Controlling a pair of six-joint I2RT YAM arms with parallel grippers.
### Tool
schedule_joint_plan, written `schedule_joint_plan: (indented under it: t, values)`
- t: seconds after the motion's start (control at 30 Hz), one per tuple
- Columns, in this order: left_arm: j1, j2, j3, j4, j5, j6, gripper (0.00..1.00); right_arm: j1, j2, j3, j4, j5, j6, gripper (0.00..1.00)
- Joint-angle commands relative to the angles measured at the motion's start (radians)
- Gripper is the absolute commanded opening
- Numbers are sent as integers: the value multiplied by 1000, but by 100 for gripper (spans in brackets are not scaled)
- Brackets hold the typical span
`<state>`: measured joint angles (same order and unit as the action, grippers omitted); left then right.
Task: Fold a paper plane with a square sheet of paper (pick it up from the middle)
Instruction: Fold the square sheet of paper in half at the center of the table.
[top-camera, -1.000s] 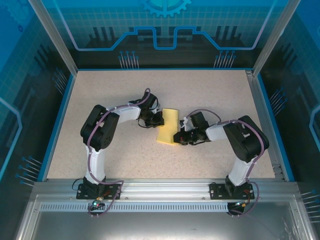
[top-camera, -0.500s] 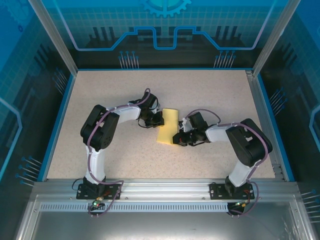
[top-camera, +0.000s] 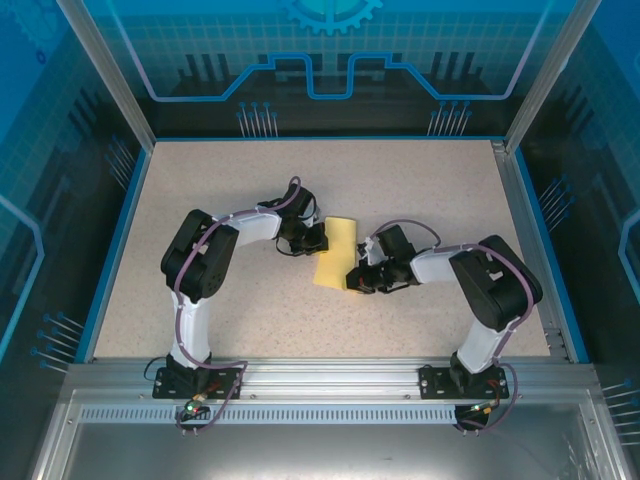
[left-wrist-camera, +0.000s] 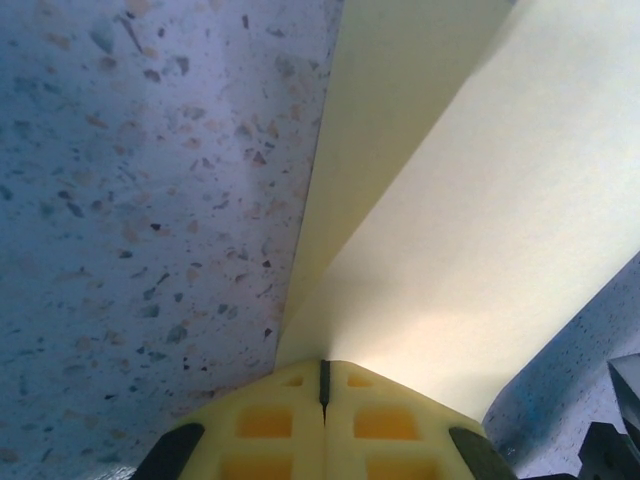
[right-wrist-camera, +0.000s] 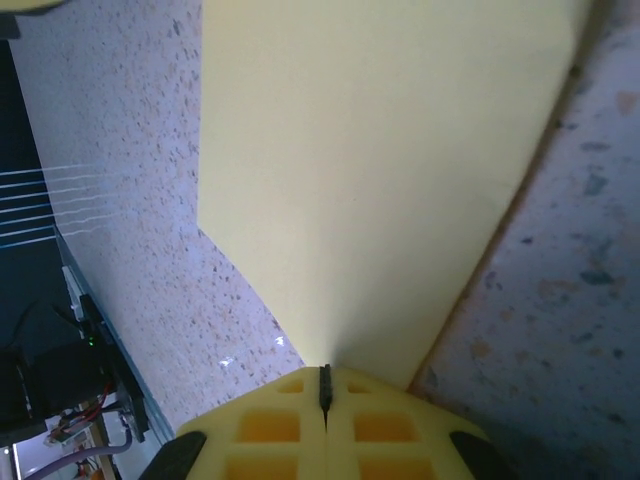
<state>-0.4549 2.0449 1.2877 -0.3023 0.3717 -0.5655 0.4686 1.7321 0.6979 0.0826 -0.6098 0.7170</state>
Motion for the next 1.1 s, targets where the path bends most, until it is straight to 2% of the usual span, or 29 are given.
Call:
schedule_joint_plan:
  t: [0.0,0.13,0.37,0.7,0.97,1.07]
  values:
    - [-10,23,-17,-46,-12,29,0,-58,-56,76,-30,-14,-15,0]
    - [-10,23,-19,-47,-12,29,0,-113,25,175,-44,-27,-21,0]
    - [-11,25,-25,-42,-10,28,0,-135,153,327,-114,15,-79,0]
    - [-10,29,-18,-51,-13,34,0,-159,198,290,-65,-21,-76,0]
    - [-10,29,-15,-57,-13,37,0,-153,119,262,-72,-16,-86,0]
    - [-10,33,-13,-53,-10,34,0,-147,134,261,-75,-22,-89,0]
